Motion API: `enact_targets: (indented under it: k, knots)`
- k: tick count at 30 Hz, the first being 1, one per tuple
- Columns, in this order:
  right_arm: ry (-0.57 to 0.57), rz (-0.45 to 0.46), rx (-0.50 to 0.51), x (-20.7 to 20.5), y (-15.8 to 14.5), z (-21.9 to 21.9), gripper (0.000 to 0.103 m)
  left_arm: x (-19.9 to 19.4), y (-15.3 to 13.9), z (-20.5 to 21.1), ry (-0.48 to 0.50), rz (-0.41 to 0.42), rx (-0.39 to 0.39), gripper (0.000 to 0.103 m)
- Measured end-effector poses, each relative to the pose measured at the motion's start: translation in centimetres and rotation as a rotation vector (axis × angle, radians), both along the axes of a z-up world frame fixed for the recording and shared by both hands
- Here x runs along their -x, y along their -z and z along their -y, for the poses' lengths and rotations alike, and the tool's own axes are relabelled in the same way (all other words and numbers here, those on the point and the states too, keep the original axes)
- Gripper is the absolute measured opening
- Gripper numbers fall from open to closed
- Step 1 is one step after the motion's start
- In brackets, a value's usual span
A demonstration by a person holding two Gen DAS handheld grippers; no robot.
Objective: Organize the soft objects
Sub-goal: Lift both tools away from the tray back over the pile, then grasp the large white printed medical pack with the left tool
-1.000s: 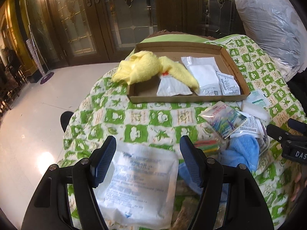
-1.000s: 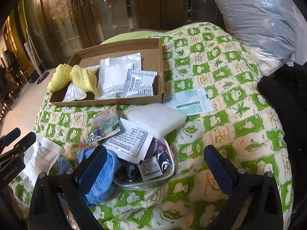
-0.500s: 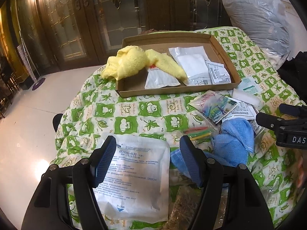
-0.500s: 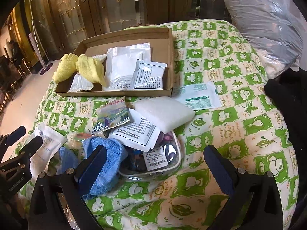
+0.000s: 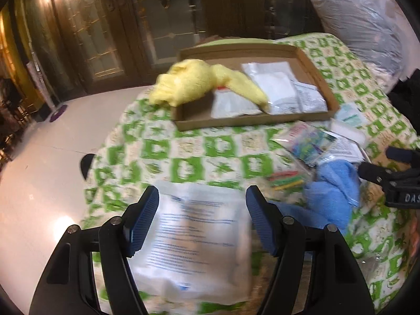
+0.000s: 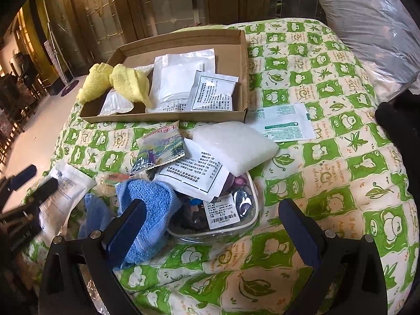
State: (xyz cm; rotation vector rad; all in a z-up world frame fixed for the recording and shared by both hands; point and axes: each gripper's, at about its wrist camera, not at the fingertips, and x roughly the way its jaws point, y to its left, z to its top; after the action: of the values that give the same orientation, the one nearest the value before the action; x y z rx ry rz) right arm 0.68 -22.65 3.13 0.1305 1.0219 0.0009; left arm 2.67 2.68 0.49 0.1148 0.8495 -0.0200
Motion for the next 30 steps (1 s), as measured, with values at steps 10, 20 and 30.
enact_targets:
  k: [10, 20, 30]
  knots:
    - [-0.012, -0.006, -0.007, 0.0, 0.3, -0.1, 0.102, -0.1, -0.2, -4.7, -0.079, -0.047, 0.129, 0.068]
    - [-0.023, -0.005, -0.012, 0.0, 0.6, -0.3, 0.102, -0.6, 4.4, 0.0, 0.040, -0.216, -0.023, 0.077]
    - [-0.037, 0.007, -0.029, -1.0, 0.9, 0.0, 0.101, -0.4, 5.1, 2.0, 0.089, -0.208, -0.014, 0.070]
